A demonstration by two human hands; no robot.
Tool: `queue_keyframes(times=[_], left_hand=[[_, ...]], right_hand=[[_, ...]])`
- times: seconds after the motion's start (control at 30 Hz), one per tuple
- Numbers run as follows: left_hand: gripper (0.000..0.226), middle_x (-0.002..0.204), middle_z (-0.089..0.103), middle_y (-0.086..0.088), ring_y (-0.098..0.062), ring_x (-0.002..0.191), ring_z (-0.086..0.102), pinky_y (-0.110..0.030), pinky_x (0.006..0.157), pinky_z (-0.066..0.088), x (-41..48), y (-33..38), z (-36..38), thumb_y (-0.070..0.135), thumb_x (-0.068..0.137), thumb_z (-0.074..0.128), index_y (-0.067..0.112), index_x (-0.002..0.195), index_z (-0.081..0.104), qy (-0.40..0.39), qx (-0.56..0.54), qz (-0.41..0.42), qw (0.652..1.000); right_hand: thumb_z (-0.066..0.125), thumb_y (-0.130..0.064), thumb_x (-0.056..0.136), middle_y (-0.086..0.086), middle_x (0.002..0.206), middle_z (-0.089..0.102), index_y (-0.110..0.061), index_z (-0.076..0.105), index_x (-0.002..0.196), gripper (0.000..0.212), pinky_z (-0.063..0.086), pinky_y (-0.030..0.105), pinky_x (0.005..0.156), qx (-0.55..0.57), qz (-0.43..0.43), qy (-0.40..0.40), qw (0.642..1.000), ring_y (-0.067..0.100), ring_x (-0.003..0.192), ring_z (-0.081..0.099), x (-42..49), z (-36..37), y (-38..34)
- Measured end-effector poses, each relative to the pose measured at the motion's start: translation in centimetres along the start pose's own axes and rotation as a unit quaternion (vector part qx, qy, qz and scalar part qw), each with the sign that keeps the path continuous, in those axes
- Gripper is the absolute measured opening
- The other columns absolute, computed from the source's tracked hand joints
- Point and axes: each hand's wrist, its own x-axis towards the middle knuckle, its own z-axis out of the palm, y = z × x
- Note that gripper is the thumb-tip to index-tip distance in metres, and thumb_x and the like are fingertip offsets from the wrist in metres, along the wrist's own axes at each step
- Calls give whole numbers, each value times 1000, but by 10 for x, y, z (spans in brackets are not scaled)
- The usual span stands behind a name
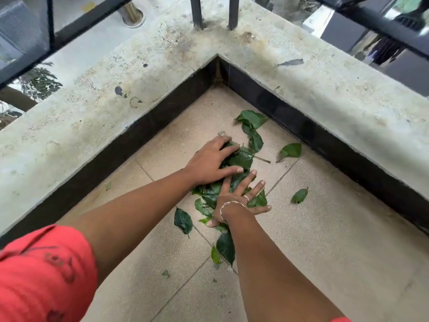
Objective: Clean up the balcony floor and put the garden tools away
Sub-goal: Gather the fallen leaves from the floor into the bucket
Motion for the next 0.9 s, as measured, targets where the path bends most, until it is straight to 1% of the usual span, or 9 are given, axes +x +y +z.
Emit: queue_keyframes(times=[0.17, 0.23, 0.37, 0.47, 0.53, 0.6, 0.7, 0.83, 0.9], left_hand=[[104, 148, 34, -19, -32, 137, 32, -46, 112, 29, -52, -10, 16, 84, 77, 16, 5, 140, 42, -7, -15, 49, 999], [119, 153, 24, -16, -29, 142, 22, -48, 115, 25, -67, -11, 18, 93, 65, 16, 6, 145, 32, -45, -12, 39, 998], [143, 156, -17, -11, -26, 144, -13, -43, 118, -5, -92, 2, 30, 100, 43, 12, 6, 150, -2, -120, 87, 24, 989], [134, 146, -35, -11, -28, 140, -26, -43, 115, -15, -107, 27, 46, 92, 57, 33, 6, 147, -17, -140, 136, -23, 980], [124, 151, -28, -11, -28, 142, -22, -41, 113, -16, -106, 37, 51, 85, 68, 38, 6, 148, -14, -123, 134, -60, 981], [102, 157, -10, -13, -29, 145, -10, -42, 116, -8, -100, 39, 48, 76, 81, 33, 8, 150, 0, -85, 136, -75, 984], [70, 153, 17, -14, -29, 143, 12, -41, 116, 10, -90, 37, 40, 57, 93, 39, 10, 143, 25, -29, 163, -52, 985], [49, 141, 32, -10, -26, 128, 31, -37, 104, 27, -79, 38, 32, 34, 91, 52, 12, 131, 35, -5, 182, -43, 982], [42, 137, 35, -8, -24, 121, 35, -35, 97, 31, -76, 40, 30, 23, 91, 49, 12, 130, 35, 1, 178, -46, 983]], right_hand=[[80, -39, 68, 23, 119, -61, -34, -37, 133, 134, -1, 81, 90, -5, -37, 15, 999, 51, 113, -49, -2, 1, 4], [80, -39, 67, 23, 122, -59, -32, -26, 141, 130, -5, 81, 89, -3, -55, 28, 998, 50, 114, -48, -4, 2, 6], [72, -52, 70, 18, 142, -41, -26, -2, 148, 111, -9, 75, 98, -32, -124, 105, 986, 43, 127, -40, -15, 17, 34], [65, -52, 77, 12, 156, -2, -19, 44, 132, 67, 3, 63, 110, -5, -186, 177, 967, 32, 143, -8, -25, 20, 61], [64, -46, 79, 8, 145, 31, -19, 55, 115, 46, 22, 51, 111, 61, -202, 266, 941, 27, 136, 24, -28, 7, 69], [65, -30, 81, 4, 126, 43, -20, 57, 100, 23, 32, 44, 105, 114, -220, 373, 894, 26, 122, 38, -26, -17, 70], [63, -17, 82, 10, 137, 35, -18, 52, 117, 37, 34, 41, 104, 46, -241, 424, 872, 31, 124, 38, 5, -68, 63], [58, -29, 89, 13, 156, -9, -26, 23, 146, 67, 22, 44, 114, -79, -273, 282, 917, 38, 141, 11, 47, -126, 38], [48, -47, 92, 9, 157, -9, -31, 15, 148, 67, 15, 45, 116, -43, -278, 207, 937, 35, 143, 3, 53, -133, 32]])
